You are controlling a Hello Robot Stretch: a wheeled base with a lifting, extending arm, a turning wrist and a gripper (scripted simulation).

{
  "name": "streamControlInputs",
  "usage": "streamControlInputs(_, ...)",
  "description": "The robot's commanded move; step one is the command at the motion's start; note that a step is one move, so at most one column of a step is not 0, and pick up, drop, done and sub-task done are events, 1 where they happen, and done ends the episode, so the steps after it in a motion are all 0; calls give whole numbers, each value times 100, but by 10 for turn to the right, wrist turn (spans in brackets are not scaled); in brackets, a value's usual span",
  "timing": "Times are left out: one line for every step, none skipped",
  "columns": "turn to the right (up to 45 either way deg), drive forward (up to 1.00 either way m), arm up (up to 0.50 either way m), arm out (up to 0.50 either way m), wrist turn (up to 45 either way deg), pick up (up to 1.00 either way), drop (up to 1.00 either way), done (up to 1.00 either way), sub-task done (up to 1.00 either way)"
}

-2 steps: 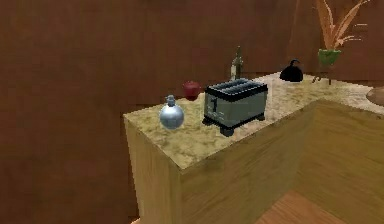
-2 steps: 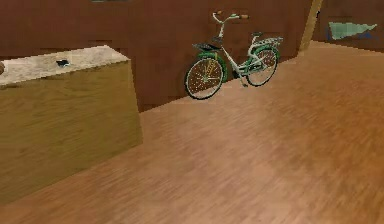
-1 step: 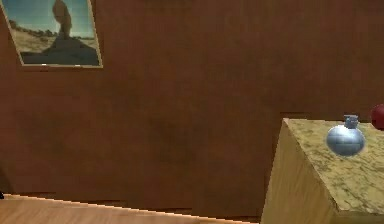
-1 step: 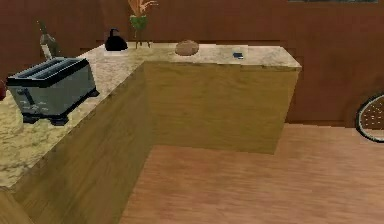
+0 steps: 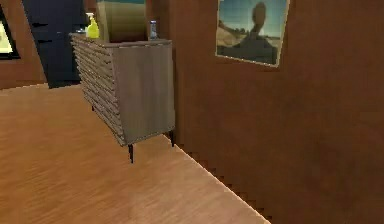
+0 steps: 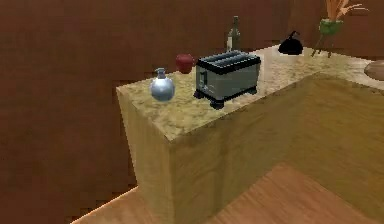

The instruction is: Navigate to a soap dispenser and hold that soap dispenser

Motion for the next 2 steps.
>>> streamControlInputs(450,0,0,0,0,0,0,0,0)
streamControlInputs(180,0,0,0,0,0,0,0,0)
